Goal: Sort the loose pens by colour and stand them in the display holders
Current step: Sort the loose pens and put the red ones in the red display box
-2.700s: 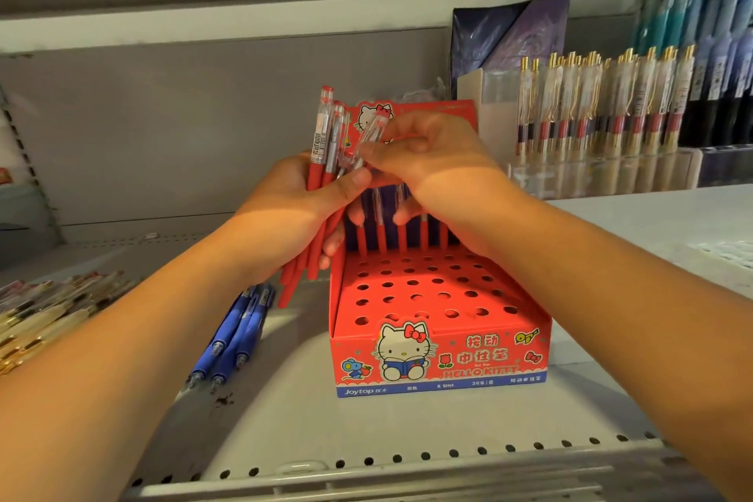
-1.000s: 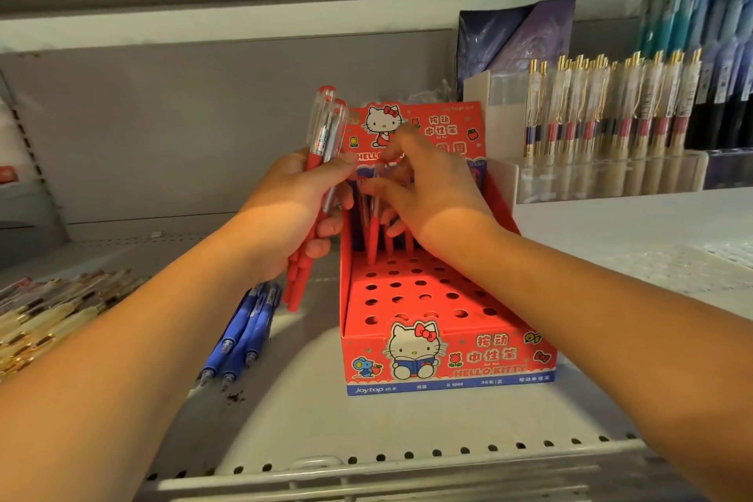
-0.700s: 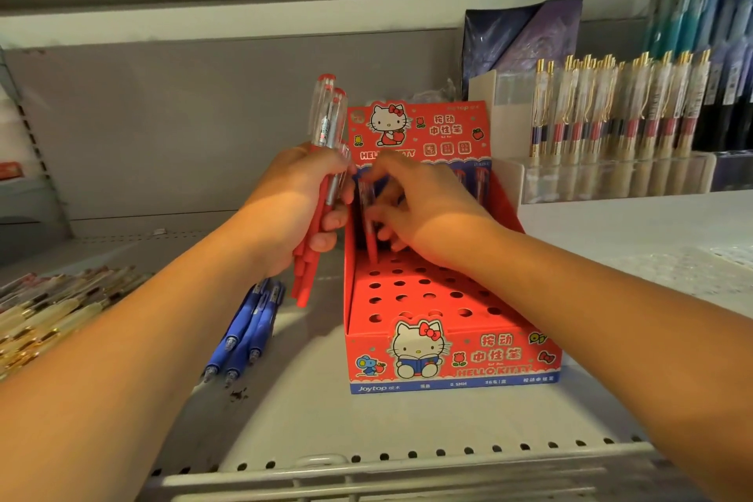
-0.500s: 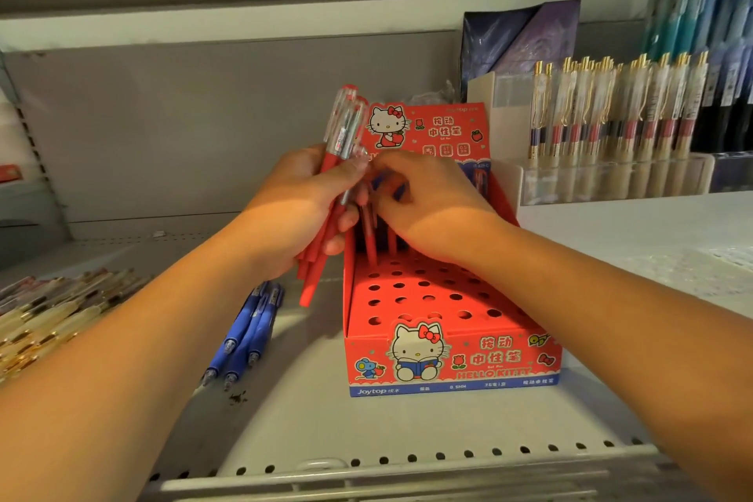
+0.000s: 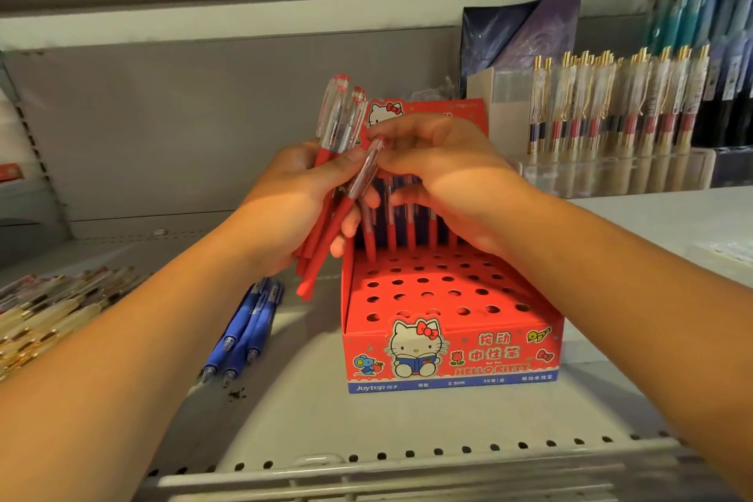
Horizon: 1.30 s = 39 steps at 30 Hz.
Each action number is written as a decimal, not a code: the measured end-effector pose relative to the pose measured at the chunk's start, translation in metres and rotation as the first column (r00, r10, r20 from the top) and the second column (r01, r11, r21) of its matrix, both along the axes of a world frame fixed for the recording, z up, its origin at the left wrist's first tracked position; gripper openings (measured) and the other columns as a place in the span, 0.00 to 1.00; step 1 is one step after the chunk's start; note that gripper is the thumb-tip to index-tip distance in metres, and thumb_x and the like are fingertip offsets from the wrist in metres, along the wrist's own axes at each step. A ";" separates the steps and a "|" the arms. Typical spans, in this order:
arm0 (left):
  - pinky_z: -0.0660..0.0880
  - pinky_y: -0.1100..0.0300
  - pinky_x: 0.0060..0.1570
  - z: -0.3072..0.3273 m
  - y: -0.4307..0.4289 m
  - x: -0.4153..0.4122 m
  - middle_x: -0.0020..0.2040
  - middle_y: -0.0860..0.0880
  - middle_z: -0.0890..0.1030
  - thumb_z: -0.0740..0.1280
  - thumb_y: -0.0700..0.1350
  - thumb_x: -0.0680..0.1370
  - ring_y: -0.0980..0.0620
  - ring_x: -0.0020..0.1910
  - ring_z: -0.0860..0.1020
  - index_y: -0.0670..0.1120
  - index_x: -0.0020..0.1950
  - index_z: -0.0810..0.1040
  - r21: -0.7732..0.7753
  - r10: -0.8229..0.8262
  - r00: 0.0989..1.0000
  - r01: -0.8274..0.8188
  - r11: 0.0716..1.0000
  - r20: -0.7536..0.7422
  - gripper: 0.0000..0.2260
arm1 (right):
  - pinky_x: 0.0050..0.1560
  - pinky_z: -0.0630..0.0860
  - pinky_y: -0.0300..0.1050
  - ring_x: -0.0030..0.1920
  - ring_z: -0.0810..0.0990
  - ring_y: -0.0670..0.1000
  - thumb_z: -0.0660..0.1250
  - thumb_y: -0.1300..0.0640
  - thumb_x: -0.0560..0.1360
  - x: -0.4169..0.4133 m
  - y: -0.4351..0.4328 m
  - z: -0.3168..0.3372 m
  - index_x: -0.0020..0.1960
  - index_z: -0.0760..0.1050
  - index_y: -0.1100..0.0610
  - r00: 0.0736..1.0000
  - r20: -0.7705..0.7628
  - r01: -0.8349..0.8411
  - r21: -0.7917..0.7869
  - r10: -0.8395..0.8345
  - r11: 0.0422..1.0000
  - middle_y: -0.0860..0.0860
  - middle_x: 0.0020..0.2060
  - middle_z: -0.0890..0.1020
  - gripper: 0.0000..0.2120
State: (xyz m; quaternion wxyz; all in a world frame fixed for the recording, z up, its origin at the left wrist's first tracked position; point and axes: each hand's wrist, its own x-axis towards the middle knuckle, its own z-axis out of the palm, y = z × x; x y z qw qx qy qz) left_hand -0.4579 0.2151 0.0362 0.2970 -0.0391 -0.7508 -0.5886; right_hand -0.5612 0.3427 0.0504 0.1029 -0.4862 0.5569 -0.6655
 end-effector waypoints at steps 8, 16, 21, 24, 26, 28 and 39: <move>0.70 0.61 0.18 -0.002 -0.005 -0.003 0.35 0.45 0.81 0.60 0.47 0.83 0.51 0.21 0.73 0.41 0.49 0.74 -0.018 0.037 0.997 -0.036 0.999 0.063 0.10 | 0.43 0.83 0.45 0.41 0.84 0.53 0.63 0.70 0.78 -0.004 0.004 0.009 0.50 0.76 0.59 0.943 0.329 0.026 -0.220 0.049 0.975 0.57 0.44 0.83 0.08; 0.66 0.64 0.18 0.000 -0.004 -0.003 0.36 0.47 0.82 0.60 0.46 0.84 0.52 0.20 0.70 0.40 0.57 0.73 -0.012 0.101 0.992 -0.101 0.995 0.074 0.10 | 0.34 0.81 0.41 0.34 0.83 0.48 0.62 0.71 0.79 -0.016 0.015 0.020 0.47 0.76 0.58 0.915 0.377 0.270 -0.307 -0.144 0.913 0.54 0.40 0.82 0.10; 0.58 0.70 0.18 0.001 -0.008 -0.004 0.35 0.49 0.82 0.60 0.46 0.84 0.57 0.19 0.63 0.36 0.64 0.70 -0.002 0.134 0.989 -0.134 0.991 0.067 0.15 | 0.29 0.80 0.41 0.28 0.80 0.43 0.63 0.74 0.77 -0.022 0.007 0.018 0.43 0.76 0.56 0.925 0.108 0.380 -0.253 -0.364 0.890 0.50 0.34 0.80 0.14; 0.58 0.69 0.19 0.000 -0.009 -0.005 0.37 0.47 0.81 0.60 0.46 0.84 0.55 0.21 0.62 0.38 0.64 0.68 0.018 0.095 0.994 -0.096 0.995 0.052 0.13 | 0.42 0.83 0.53 0.40 0.84 0.50 0.63 0.74 0.75 -0.025 -0.005 0.010 0.39 0.77 0.49 0.897 -0.049 0.422 -0.195 -0.438 0.885 0.47 0.35 0.80 0.20; 0.58 0.69 0.20 0.000 -0.009 -0.005 0.37 0.46 0.80 0.60 0.45 0.84 0.55 0.21 0.62 0.42 0.58 0.68 0.025 0.062 0.997 -0.063 0.998 0.041 0.08 | 0.48 0.82 0.58 0.46 0.84 0.56 0.63 0.73 0.75 -0.025 -0.010 0.005 0.38 0.77 0.47 0.893 -0.094 0.419 -0.181 -0.440 0.890 0.48 0.38 0.81 0.21; 0.59 0.69 0.20 0.000 -0.009 -0.004 0.37 0.45 0.80 0.60 0.46 0.84 0.54 0.21 0.61 0.46 0.53 0.67 0.026 0.039 0.999 -0.039 0.999 0.033 0.04 | 0.49 0.81 0.59 0.47 0.83 0.57 0.64 0.73 0.75 -0.027 -0.012 0.003 0.38 0.77 0.46 0.895 -0.104 0.413 -0.175 -0.434 0.894 0.47 0.38 0.81 0.22; 0.64 0.64 0.20 0.000 -0.004 -0.003 0.37 0.44 0.84 0.62 0.45 0.83 0.51 0.22 0.68 0.42 0.51 0.74 -0.057 0.090 0.996 -0.089 0.994 0.013 0.07 | 0.43 0.83 0.58 0.46 0.84 0.56 0.63 0.72 0.77 -0.027 -0.010 0.000 0.41 0.78 0.49 0.920 -0.063 0.370 -0.176 -0.386 0.912 0.50 0.38 0.81 0.18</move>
